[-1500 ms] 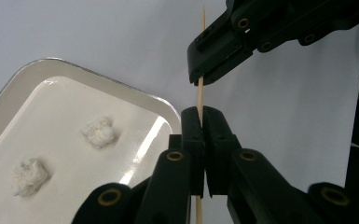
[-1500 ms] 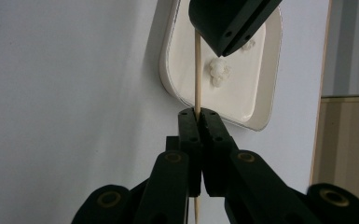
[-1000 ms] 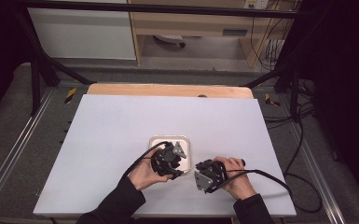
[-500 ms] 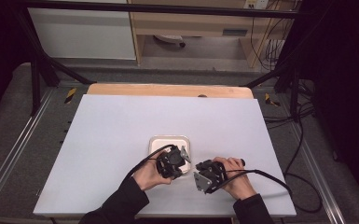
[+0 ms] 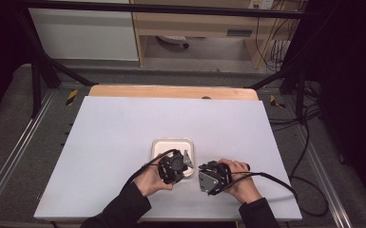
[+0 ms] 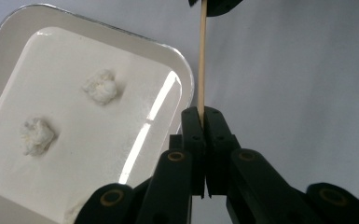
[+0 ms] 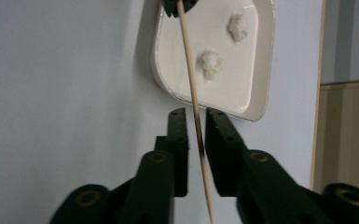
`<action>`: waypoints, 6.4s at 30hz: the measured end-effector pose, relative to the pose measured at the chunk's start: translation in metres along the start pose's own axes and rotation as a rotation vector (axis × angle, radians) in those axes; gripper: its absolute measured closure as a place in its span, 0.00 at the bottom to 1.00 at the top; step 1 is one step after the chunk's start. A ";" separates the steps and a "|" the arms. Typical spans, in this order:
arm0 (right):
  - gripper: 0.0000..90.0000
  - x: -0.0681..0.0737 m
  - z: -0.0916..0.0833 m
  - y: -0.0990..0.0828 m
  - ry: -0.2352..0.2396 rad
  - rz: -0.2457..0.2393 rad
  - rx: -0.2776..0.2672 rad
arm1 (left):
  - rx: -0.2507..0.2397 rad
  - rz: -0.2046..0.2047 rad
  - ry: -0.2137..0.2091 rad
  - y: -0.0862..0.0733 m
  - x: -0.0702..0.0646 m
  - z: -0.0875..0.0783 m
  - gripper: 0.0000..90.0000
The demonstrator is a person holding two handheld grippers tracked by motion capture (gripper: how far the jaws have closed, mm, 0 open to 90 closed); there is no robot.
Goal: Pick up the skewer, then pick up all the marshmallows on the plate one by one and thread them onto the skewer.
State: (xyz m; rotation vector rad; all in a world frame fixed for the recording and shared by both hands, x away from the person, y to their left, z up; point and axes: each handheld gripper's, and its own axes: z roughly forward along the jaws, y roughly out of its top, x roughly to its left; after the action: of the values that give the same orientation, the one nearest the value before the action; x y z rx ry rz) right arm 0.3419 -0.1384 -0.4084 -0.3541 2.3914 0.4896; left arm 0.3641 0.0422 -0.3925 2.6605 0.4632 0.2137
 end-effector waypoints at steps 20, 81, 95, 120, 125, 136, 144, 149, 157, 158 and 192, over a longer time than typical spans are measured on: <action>0.23 -0.006 -0.010 -0.041 -0.010 0.725 -0.038 | -0.082 -0.136 0.058 -0.054 0.023 -0.027 0.98; 0.35 -0.039 0.069 0.000 0.125 1.123 -0.205 | -0.400 -0.426 0.195 -0.164 0.021 -0.046 0.98; 0.61 -0.035 0.085 -0.001 0.144 1.136 -0.169 | -0.403 -0.419 0.191 -0.162 0.019 -0.044 0.98; 0.80 -0.030 0.088 0.000 0.136 1.108 -0.162 | -0.412 -0.416 0.196 -0.161 0.017 -0.042 0.98; 0.82 -0.033 0.082 0.000 0.139 1.125 -0.190 | -0.419 -0.413 0.199 -0.161 0.016 -0.043 0.98; 0.83 -0.046 0.048 0.000 0.146 1.168 -0.302 | -0.441 -0.404 0.198 -0.157 0.011 -0.042 0.98; 0.83 -0.050 0.032 0.001 0.151 1.185 -0.370 | -0.456 -0.396 0.195 -0.154 0.007 -0.040 0.98; 0.84 -0.054 0.022 0.000 0.150 1.204 -0.417 | -0.471 -0.387 0.199 -0.152 0.004 -0.040 0.98; 0.84 -0.058 0.012 0.001 0.164 1.256 -0.529 | -0.494 -0.382 0.201 -0.150 0.001 -0.039 0.98; 0.84 -0.059 0.011 0.001 0.165 1.264 -0.542 | -0.496 -0.379 0.202 -0.150 0.000 -0.039 0.98; 0.84 -0.082 0.023 0.016 0.278 1.422 -0.720 | -0.552 -0.335 0.214 -0.146 -0.002 -0.038 0.98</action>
State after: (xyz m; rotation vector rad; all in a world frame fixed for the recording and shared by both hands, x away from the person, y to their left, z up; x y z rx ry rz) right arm 0.4097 -0.1046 -0.3666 1.1618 2.2640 2.0016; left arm 0.3117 0.1804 -0.4221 1.9976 0.7804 0.4515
